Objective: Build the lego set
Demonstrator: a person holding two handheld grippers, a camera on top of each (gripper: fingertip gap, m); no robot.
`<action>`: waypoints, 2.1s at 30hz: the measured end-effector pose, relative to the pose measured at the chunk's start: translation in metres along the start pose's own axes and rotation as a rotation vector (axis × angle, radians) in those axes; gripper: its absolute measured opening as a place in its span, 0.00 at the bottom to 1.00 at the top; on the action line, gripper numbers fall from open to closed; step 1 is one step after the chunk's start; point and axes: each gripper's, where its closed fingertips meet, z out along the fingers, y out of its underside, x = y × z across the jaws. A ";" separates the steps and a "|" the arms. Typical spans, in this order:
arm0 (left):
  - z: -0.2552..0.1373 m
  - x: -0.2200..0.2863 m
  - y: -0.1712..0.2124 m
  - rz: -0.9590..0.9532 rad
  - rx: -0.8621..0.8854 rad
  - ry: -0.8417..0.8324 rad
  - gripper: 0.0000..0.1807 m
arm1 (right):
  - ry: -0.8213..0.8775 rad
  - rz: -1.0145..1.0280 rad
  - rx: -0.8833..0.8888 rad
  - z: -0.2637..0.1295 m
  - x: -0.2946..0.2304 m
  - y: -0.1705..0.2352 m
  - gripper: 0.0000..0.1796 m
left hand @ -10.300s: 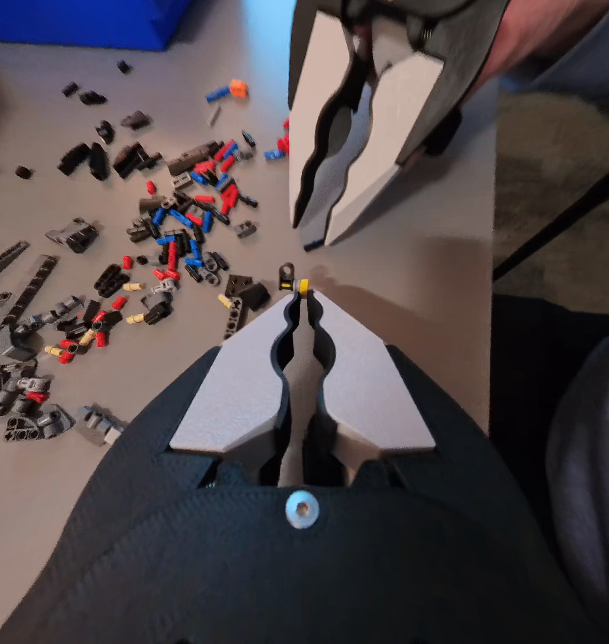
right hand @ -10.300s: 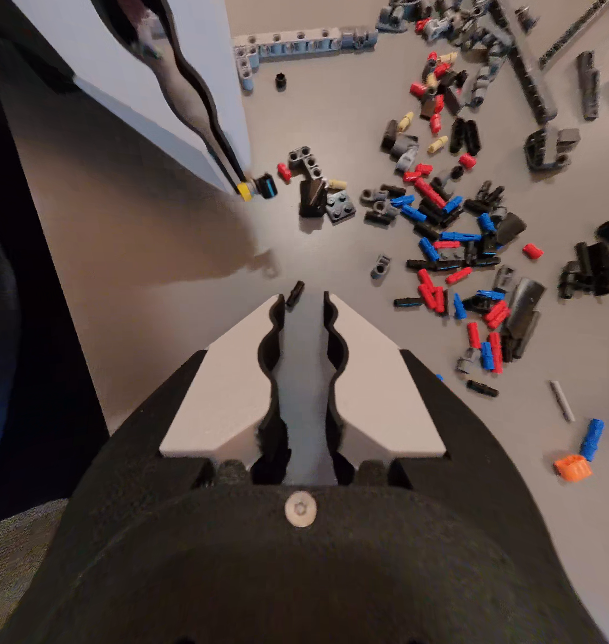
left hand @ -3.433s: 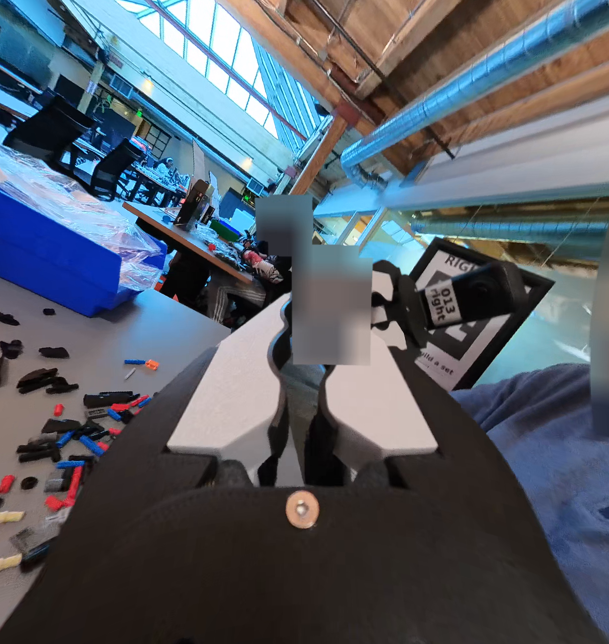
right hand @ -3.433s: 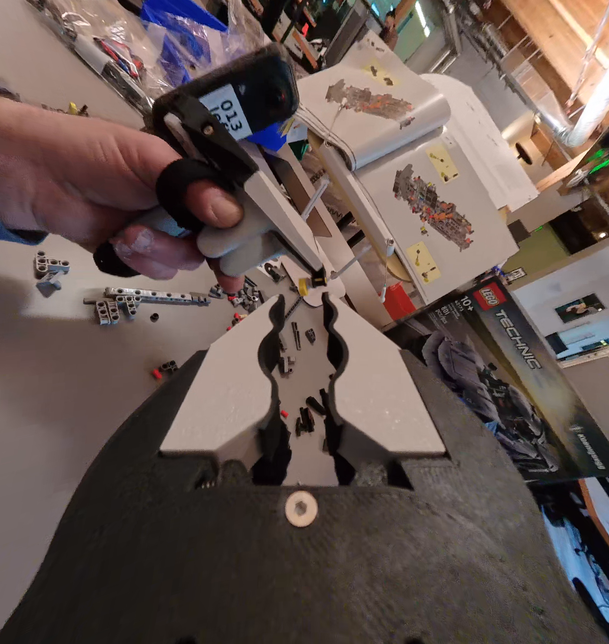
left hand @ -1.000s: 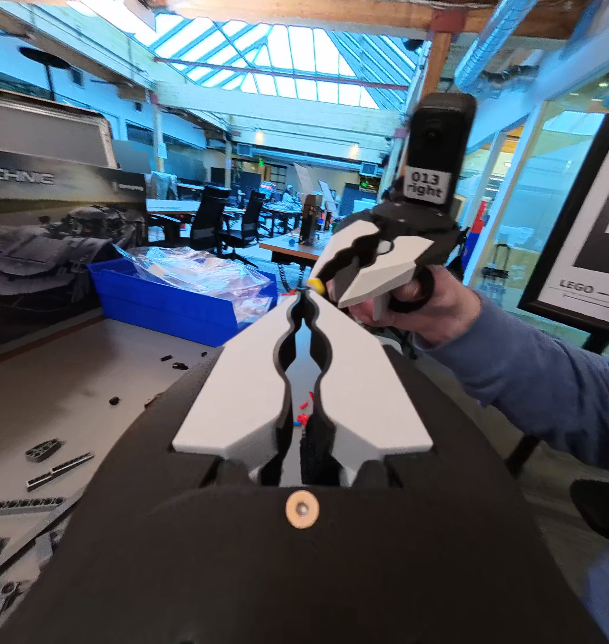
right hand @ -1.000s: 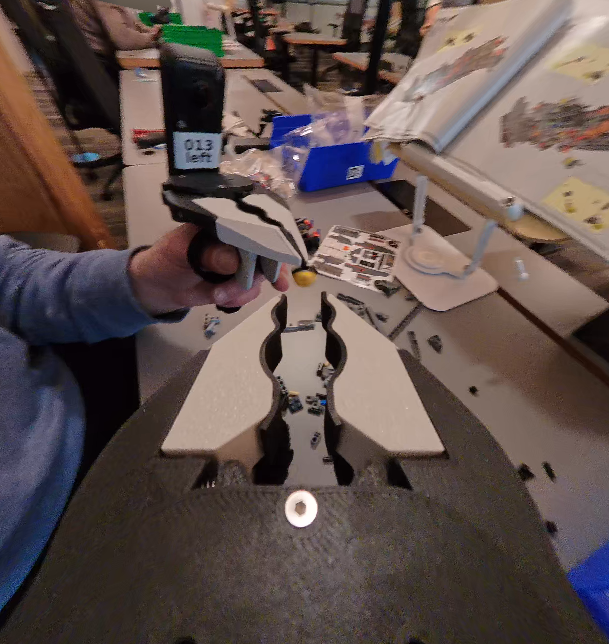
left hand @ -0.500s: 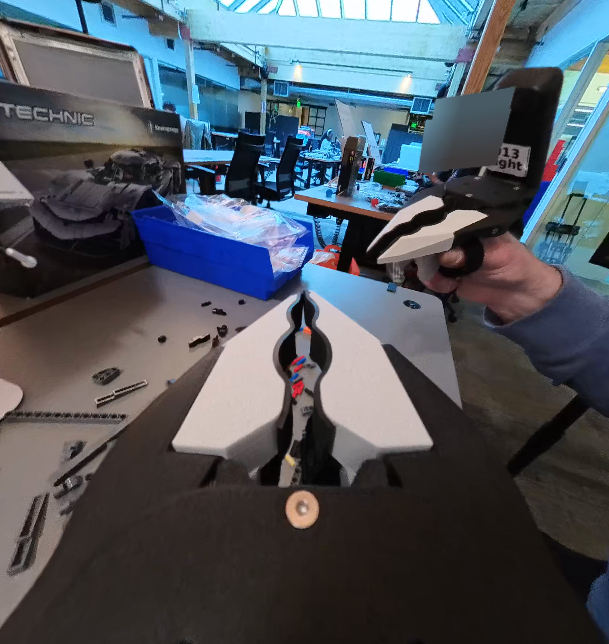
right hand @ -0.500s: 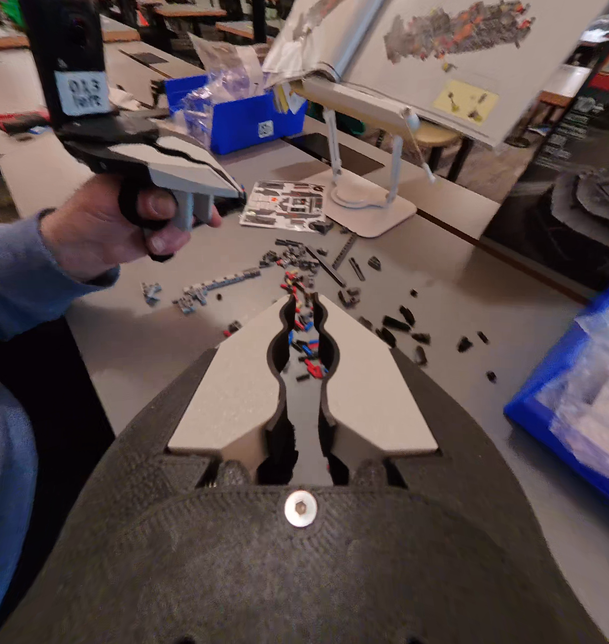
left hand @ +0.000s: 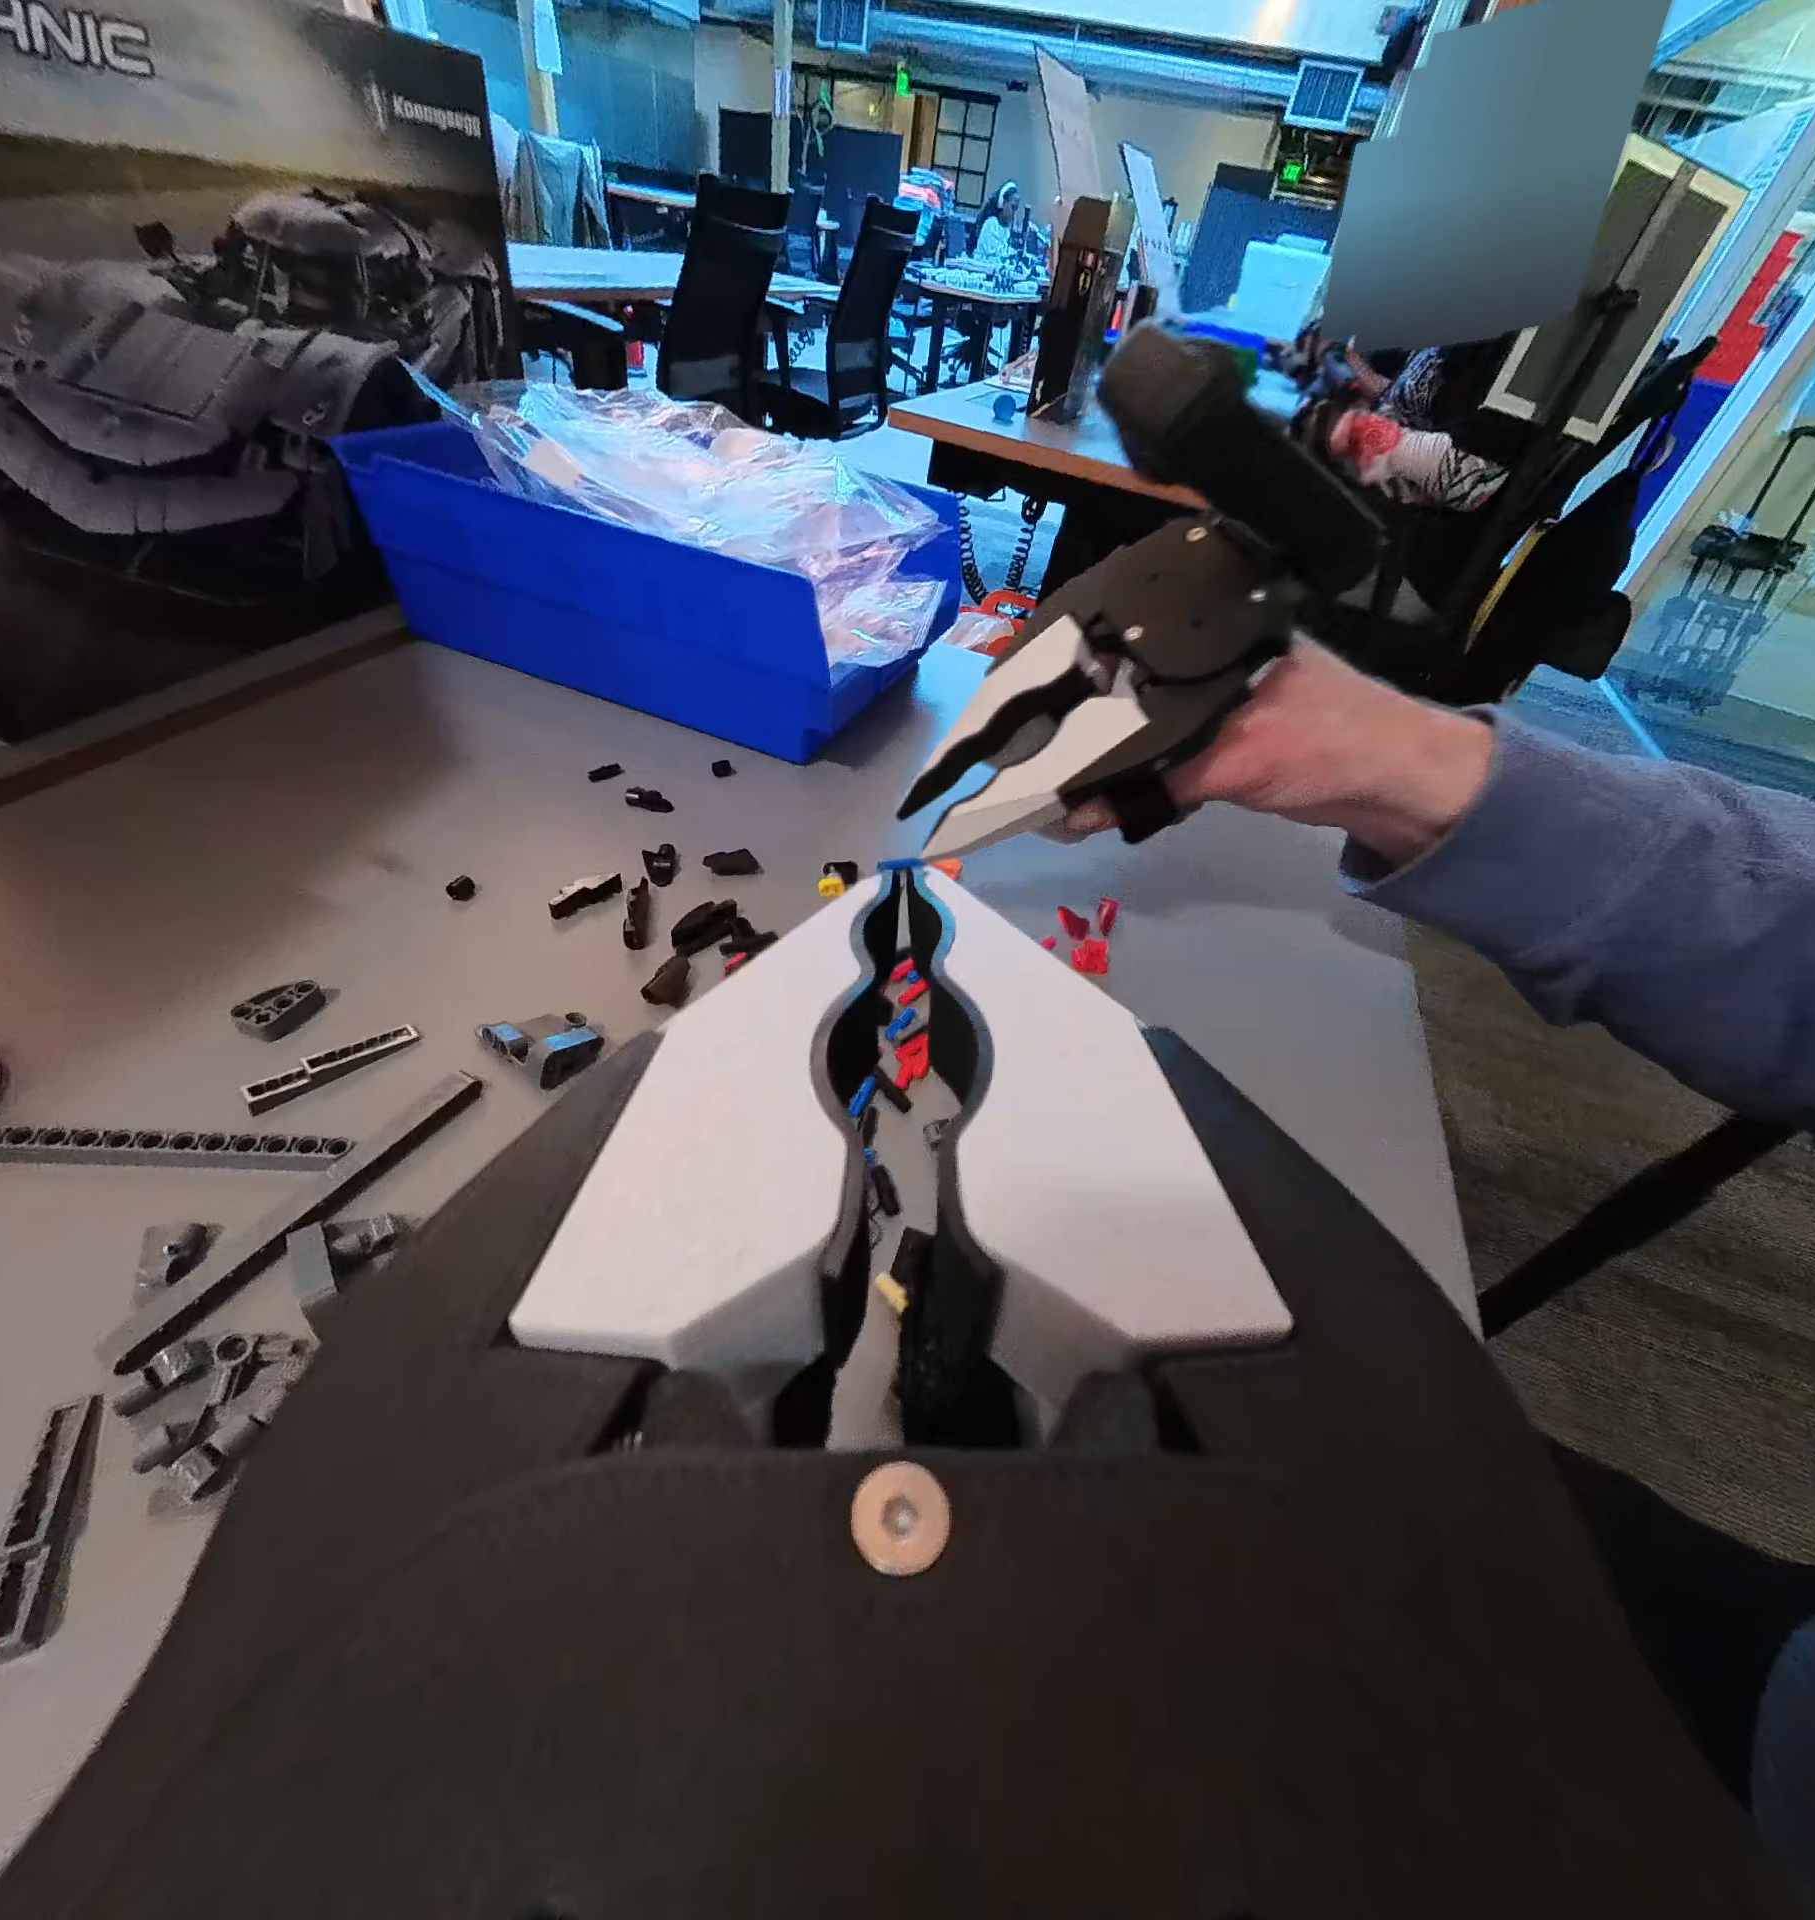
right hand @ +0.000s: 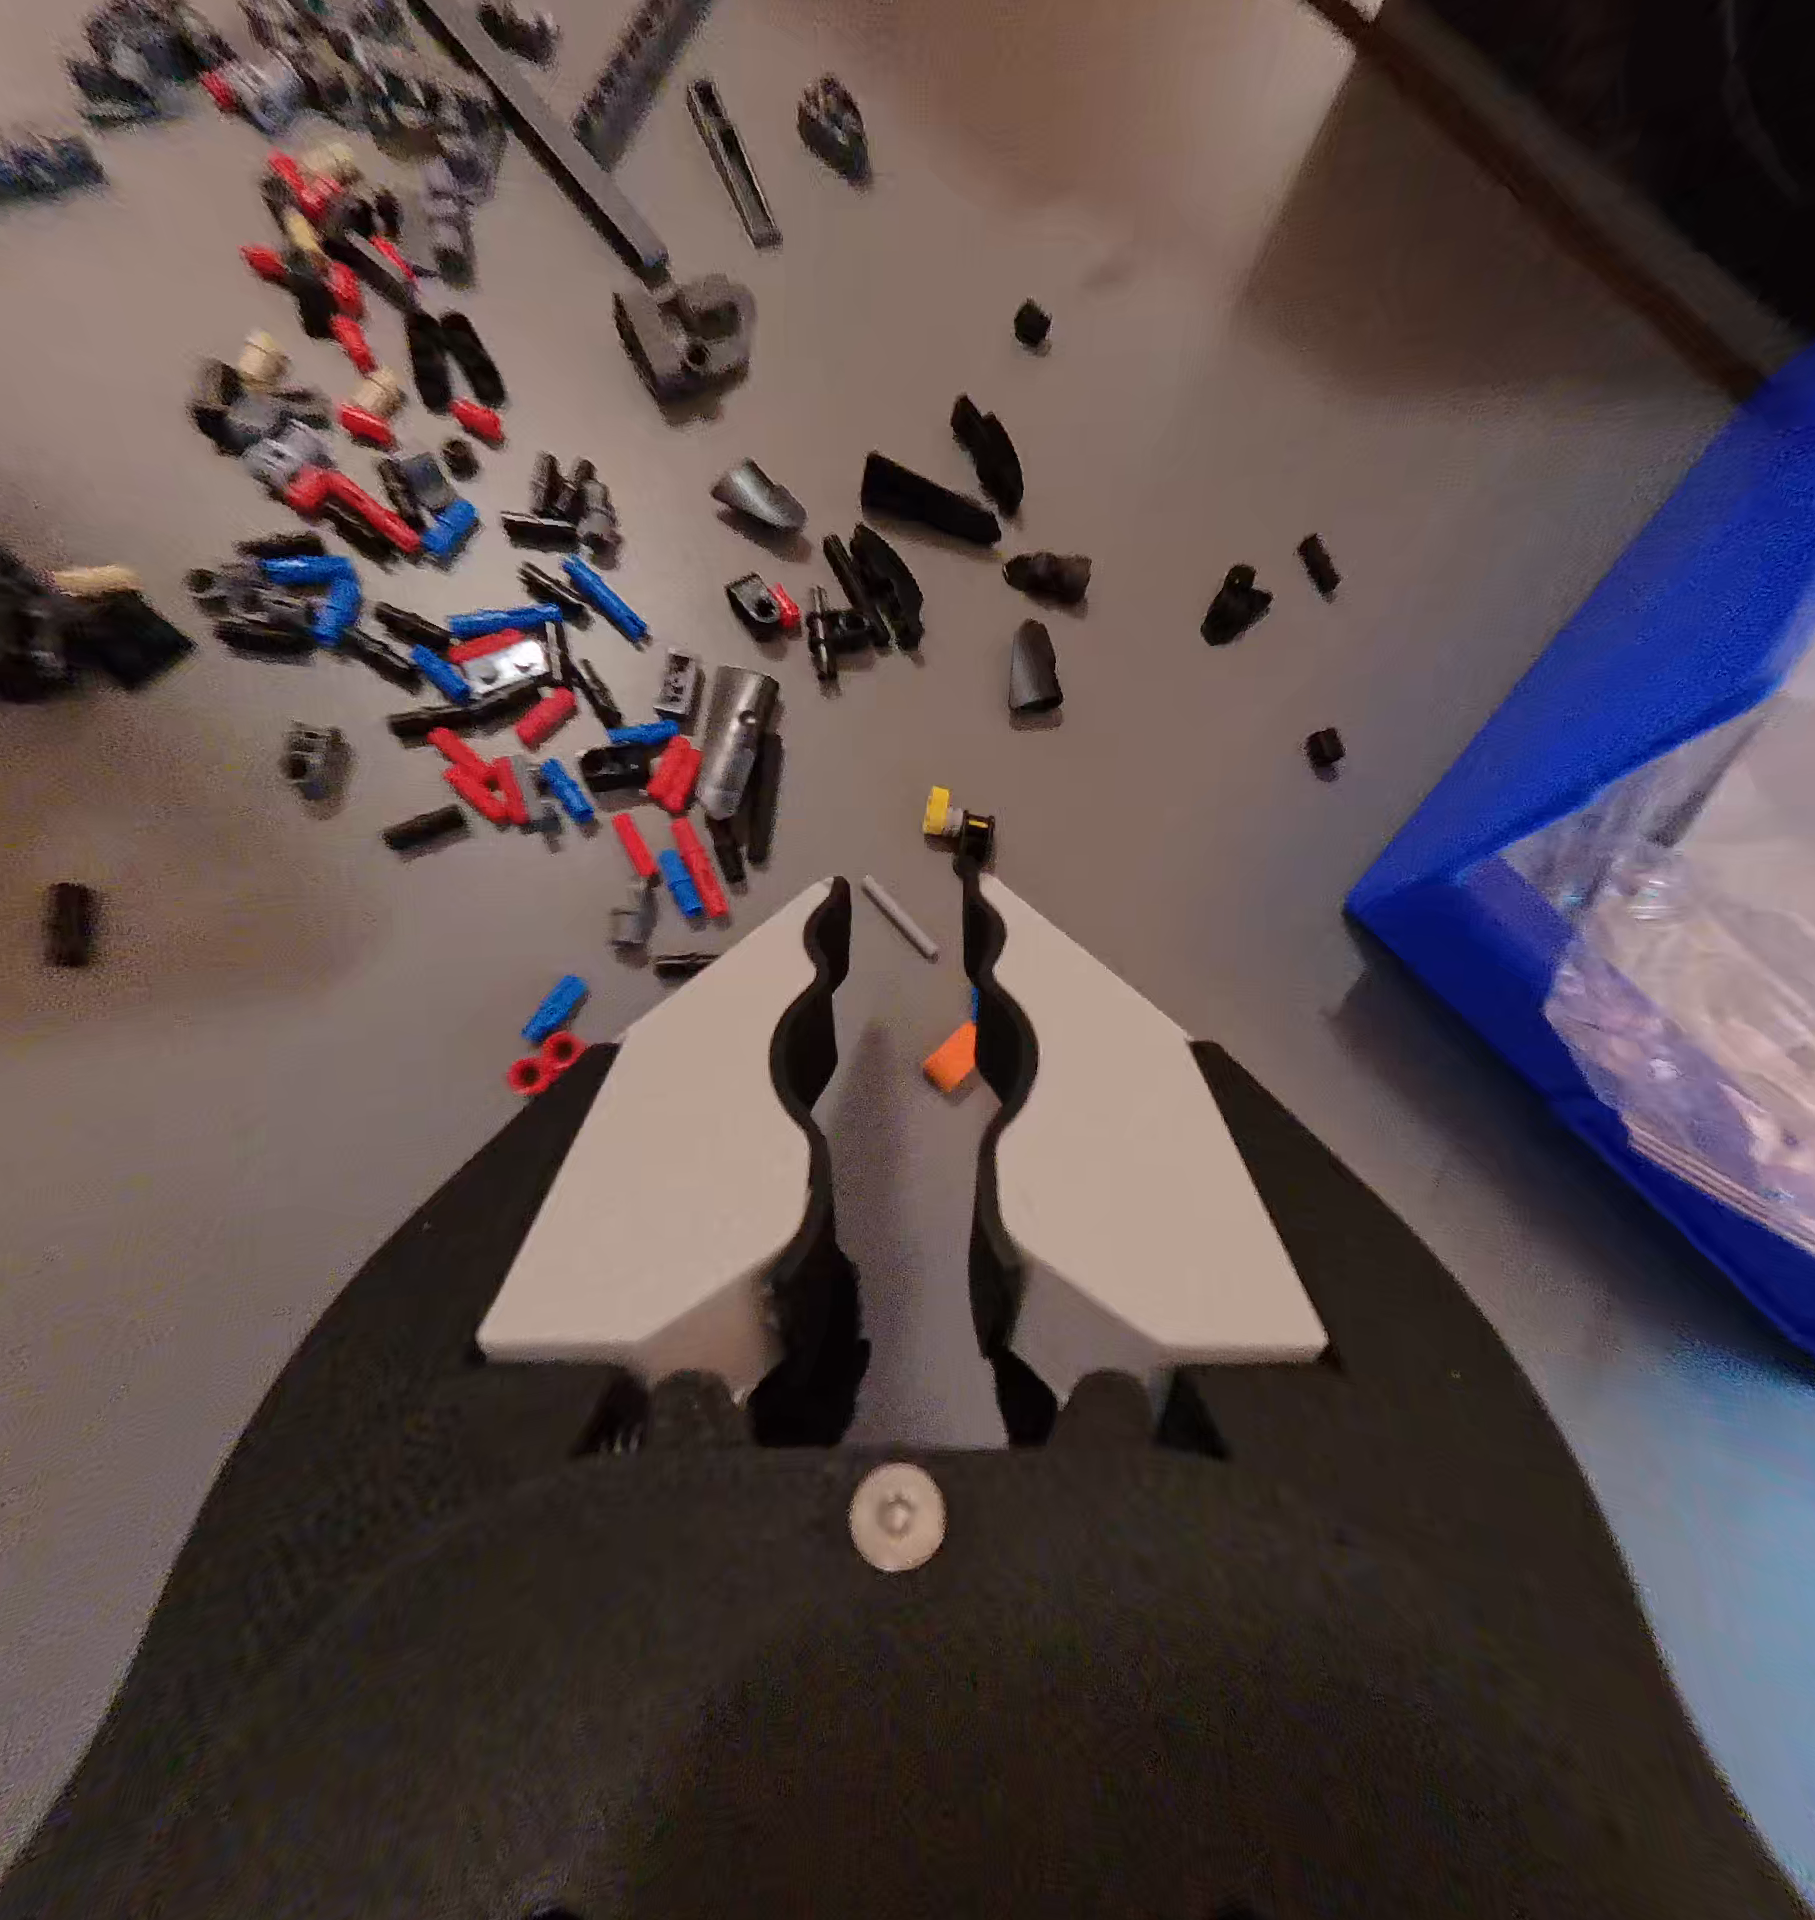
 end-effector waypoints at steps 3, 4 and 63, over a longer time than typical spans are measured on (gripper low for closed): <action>0.002 -0.003 0.005 0.004 -0.022 0.000 0.00 | 0.024 -0.009 -0.050 0.022 0.011 0.008 0.10; 0.003 -0.004 0.006 0.010 -0.029 -0.005 0.00 | 0.033 -0.007 -0.063 0.028 0.014 0.009 0.10; 0.041 0.060 -0.027 0.636 -0.018 -0.264 0.01 | -0.616 0.417 0.560 -0.105 -0.102 -0.116 0.06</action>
